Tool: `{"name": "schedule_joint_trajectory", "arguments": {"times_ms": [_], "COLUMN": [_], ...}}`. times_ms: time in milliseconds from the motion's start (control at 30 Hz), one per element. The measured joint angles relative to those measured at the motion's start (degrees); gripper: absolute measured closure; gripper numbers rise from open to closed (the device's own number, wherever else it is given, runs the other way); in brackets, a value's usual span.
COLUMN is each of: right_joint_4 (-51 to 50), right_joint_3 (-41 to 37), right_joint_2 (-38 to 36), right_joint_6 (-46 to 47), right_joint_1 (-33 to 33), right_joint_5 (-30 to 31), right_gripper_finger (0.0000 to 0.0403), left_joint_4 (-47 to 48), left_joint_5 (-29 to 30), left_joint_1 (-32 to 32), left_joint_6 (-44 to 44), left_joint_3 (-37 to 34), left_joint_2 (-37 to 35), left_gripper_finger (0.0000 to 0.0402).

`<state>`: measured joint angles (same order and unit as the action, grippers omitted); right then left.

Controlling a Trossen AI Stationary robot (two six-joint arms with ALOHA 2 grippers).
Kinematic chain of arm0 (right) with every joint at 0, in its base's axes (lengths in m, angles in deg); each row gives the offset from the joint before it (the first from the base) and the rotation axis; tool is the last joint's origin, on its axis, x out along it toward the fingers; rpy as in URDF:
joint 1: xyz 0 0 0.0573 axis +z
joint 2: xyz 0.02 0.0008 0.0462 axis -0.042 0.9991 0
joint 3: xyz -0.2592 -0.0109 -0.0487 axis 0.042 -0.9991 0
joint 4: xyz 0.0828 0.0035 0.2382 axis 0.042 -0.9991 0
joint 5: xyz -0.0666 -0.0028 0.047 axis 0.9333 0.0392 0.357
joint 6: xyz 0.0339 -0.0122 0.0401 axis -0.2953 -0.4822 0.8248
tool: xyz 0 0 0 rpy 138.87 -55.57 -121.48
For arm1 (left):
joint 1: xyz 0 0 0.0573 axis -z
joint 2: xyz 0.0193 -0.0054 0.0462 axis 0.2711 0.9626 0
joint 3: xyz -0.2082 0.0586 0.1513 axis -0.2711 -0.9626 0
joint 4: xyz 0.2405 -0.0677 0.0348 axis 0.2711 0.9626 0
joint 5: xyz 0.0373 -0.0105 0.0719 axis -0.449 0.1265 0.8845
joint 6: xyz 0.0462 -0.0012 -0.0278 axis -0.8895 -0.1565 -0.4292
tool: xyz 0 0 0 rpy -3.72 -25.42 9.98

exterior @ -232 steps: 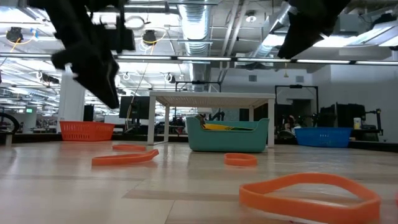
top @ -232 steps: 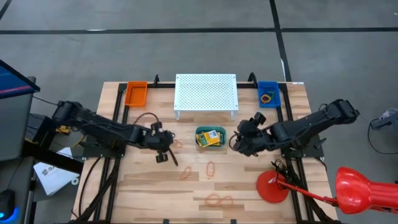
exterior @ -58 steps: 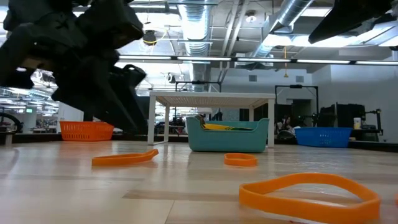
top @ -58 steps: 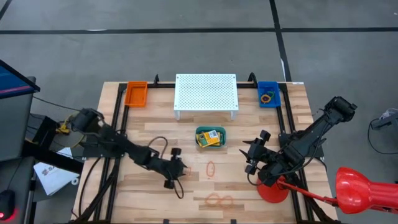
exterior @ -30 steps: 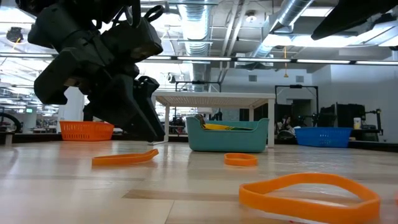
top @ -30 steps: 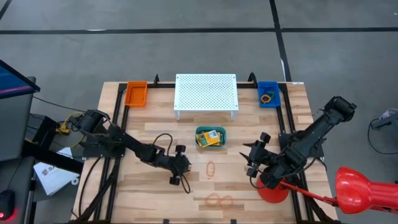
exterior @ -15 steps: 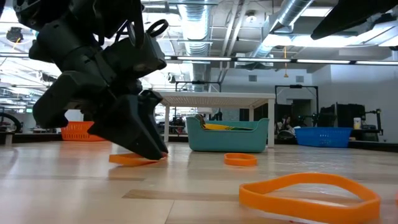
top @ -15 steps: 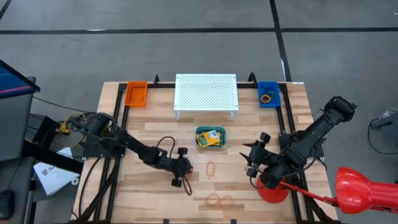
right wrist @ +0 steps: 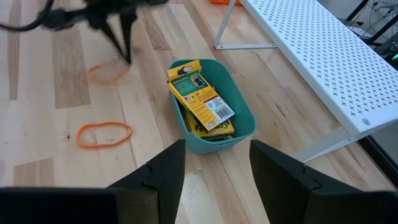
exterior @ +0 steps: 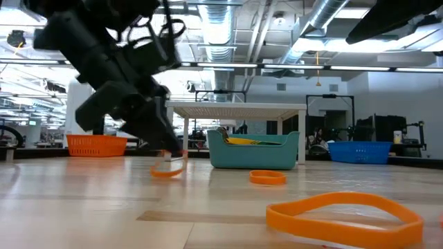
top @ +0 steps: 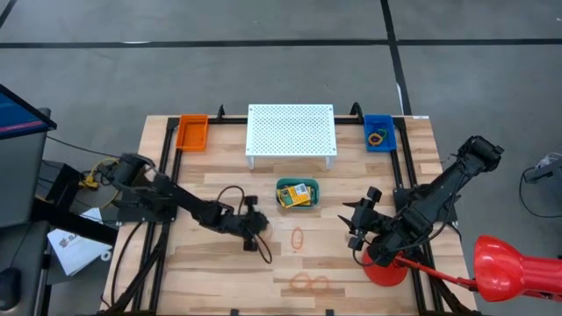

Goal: Pick & Place Office Desk Supplies
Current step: Put the orange rubber band into the orange bin

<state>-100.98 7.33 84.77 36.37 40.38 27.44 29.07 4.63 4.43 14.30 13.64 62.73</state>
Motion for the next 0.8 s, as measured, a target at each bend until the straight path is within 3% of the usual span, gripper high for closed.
{"name": "schedule_joint_trajectory", "arguments": {"times_ms": [200,367,567,667,800], "right_joint_4": [0.0,-0.3,-0.4,-0.4,-0.5], "right_joint_3": [0.0,0.0,0.0,0.0,0.0], "right_joint_2": [0.0,0.0,0.0,0.0,0.0], "right_joint_6": [0.0,-0.1,-0.5,-0.6,-0.6], "right_joint_1": [0.0,0.0,0.0,0.0,0.0], "right_joint_5": [0.0,0.1,0.1,0.2,0.3], "right_gripper_finger": [0.0228,0.0228,0.0228,0.0228,0.0228], "left_joint_4": [22.0,42.0,55.1,54.9,46.2], "left_joint_5": [9.9,17.7,23.5,23.6,22.5], "left_joint_1": [0.0,-1.1,-11.9,-22.4,-37.4], "left_joint_6": [9.1,23.2,35.3,31.5,16.2], "left_joint_3": [0.1,0.1,0.1,0.1,0.1], "left_joint_2": [-10.9,-18.5,-23.2,-23.9,-23.9], "left_gripper_finger": [0.0401,0.0401,0.0401,0.0401,0.0401]}}
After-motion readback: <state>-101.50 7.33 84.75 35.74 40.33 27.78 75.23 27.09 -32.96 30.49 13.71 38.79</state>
